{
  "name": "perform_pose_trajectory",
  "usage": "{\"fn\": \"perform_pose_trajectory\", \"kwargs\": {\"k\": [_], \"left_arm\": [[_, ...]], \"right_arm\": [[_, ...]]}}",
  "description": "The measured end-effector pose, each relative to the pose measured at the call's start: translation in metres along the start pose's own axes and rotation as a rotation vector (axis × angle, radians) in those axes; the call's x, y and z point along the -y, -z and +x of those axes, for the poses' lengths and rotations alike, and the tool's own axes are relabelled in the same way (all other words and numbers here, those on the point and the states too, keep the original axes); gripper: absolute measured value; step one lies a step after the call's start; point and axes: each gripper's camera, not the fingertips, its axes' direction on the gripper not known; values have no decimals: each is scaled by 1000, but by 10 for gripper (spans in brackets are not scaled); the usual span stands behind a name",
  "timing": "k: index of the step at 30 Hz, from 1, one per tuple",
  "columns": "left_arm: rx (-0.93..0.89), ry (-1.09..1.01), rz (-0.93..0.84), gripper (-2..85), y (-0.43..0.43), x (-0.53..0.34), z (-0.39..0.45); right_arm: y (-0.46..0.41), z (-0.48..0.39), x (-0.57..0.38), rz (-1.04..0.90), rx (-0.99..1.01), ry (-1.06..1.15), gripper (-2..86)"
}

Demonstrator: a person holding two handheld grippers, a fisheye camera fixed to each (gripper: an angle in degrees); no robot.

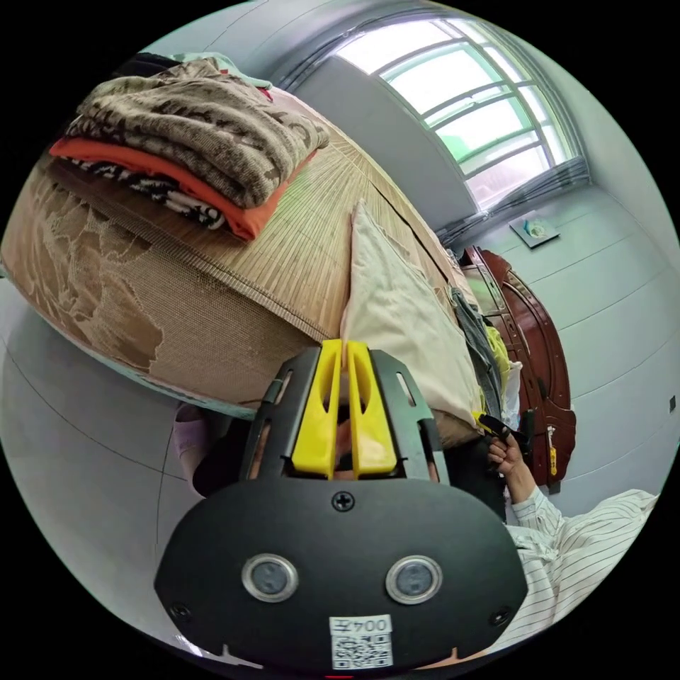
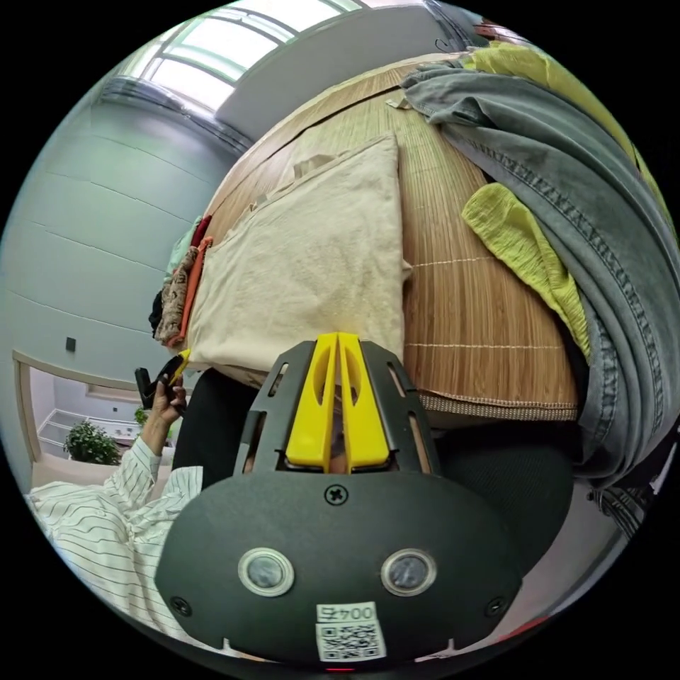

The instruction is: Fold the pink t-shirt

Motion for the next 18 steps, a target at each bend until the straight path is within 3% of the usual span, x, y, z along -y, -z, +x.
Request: {"fn": "perform_pose_trajectory", "kwargs": {"k": [6, 9, 13, 18], "left_arm": [[-14, -17, 31, 7, 27, -2, 17], [-155, -127, 106, 5, 47, -5, 64], [-179, -356, -105, 6, -34, -7, 171], [-94, -430, -281, 6, -124, -23, 225]], "right_arm": [[6, 4, -2, -10, 36, -15, -4], [17, -26, -12, 22, 89, 82, -6], [-23, -85, -15, -38, 176, 198, -7], [-78, -141, -11, -117, 202, 278, -7]]}}
